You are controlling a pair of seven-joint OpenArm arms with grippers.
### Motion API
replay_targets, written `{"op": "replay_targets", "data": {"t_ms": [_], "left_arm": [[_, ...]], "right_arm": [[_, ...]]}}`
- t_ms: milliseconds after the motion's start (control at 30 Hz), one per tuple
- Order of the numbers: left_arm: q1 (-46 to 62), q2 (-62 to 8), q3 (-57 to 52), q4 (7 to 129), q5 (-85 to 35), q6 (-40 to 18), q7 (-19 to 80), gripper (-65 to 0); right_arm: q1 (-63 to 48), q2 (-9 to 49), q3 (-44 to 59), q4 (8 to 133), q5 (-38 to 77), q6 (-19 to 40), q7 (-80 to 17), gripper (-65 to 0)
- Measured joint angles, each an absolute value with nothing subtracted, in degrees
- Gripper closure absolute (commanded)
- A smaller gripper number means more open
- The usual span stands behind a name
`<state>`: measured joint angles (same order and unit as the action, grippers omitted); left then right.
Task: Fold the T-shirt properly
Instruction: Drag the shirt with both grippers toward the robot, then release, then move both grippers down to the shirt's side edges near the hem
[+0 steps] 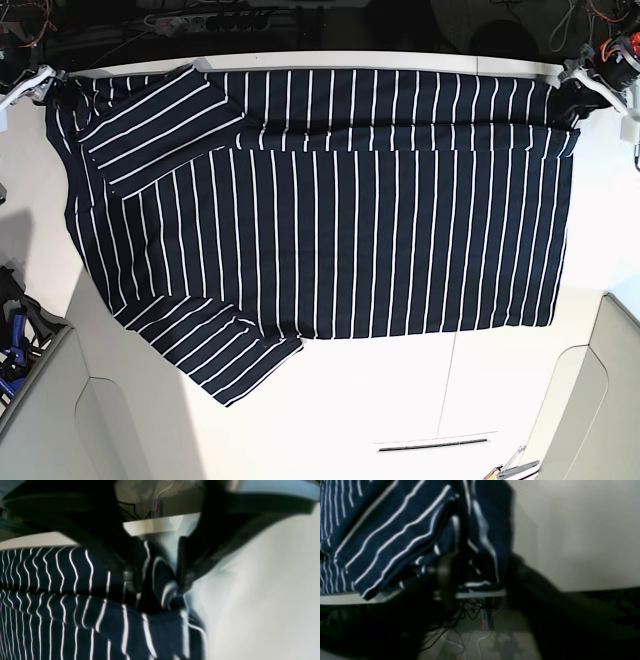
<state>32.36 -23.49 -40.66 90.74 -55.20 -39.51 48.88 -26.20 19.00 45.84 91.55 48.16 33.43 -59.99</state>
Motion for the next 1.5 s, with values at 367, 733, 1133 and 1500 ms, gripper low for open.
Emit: {"op": "replay_targets", "data": {"t_ms": [367, 733, 1133, 1500], "left_arm": [[32.1, -24.0, -54.8, 90.7, -60.3, -39.5, 48.0, -39.6], [27.0, -28.0, -54.0, 90.7, -59.5, -39.5, 46.1, -39.5], [17.6, -31.2, -40.9, 85.9, -50.7, -39.4, 46.2, -39.6], [3.7, -31.3, -32.2, 72.7, -42.9, -39.3, 39.8, -43.6]], "right_arm": [[-17.6, 24.3, 49.7, 91.5, 48.1, 32.7, -55.5, -35.2], [-0.5, 26.9, 41.8, 84.2, 41.5, 32.7, -49.7, -35.2], [21.4, 27.5, 25.3, 56.2, 31.1, 32.5, -39.7, -35.2], [28.1, 27.5, 18.5, 40.1, 23.5, 32.4, -30.6, -35.2]]}}
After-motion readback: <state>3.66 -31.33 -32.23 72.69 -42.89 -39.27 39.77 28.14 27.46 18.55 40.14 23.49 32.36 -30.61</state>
